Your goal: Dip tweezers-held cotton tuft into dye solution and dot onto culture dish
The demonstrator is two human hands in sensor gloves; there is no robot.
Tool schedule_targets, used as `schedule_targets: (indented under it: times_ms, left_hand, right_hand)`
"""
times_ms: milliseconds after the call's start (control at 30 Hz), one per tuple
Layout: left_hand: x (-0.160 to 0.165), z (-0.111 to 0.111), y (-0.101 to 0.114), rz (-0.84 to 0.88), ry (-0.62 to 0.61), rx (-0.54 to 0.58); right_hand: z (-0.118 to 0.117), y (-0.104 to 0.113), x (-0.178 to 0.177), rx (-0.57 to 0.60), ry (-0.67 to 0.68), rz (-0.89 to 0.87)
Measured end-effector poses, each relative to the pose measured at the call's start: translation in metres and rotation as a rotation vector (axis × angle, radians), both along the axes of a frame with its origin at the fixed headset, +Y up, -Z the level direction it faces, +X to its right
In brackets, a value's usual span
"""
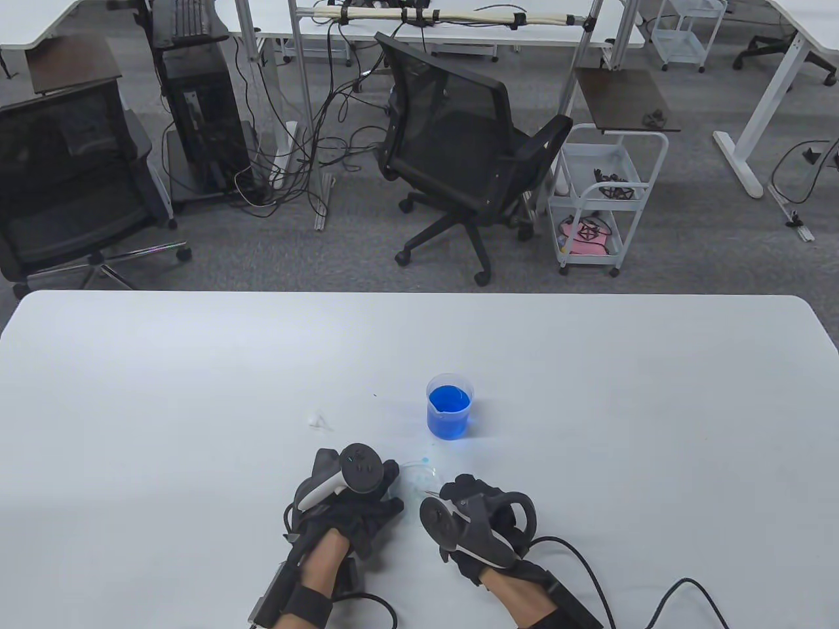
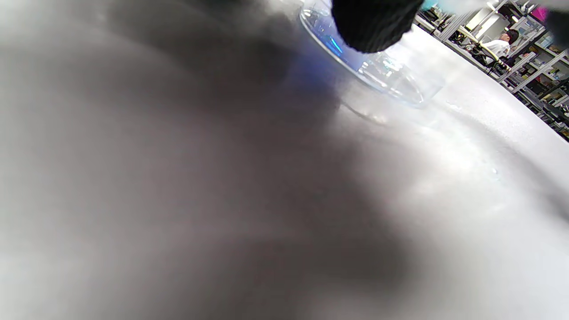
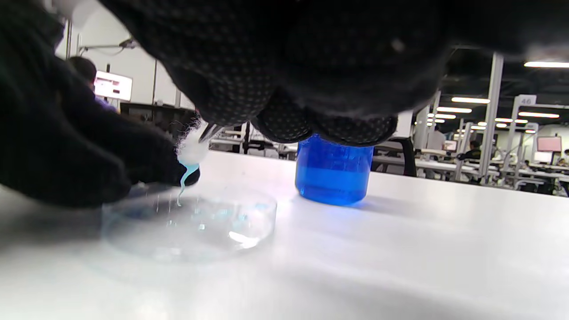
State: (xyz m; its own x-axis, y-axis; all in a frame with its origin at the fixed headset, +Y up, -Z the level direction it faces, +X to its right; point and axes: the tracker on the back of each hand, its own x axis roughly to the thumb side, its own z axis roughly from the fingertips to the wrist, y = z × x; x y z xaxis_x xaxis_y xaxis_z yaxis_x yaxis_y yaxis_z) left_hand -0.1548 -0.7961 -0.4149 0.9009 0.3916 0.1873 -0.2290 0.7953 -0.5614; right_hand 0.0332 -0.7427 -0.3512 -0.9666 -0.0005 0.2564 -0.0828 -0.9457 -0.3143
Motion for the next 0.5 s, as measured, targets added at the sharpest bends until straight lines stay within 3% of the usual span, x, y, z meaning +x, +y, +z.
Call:
schedule_targets:
  times_ms: [133, 500]
  left_hand:
    - [0.0, 0.0, 0.0, 0.0, 0.0, 0.0]
    - [0.0, 0.0, 0.0, -0.002, 0.002, -0.001]
  right_hand:
    - [0.005, 0.002, 0.002, -0.013, 0.006, -0.001]
    - [-0.002, -0.023, -0.01, -0.105, 0.013, 0.11]
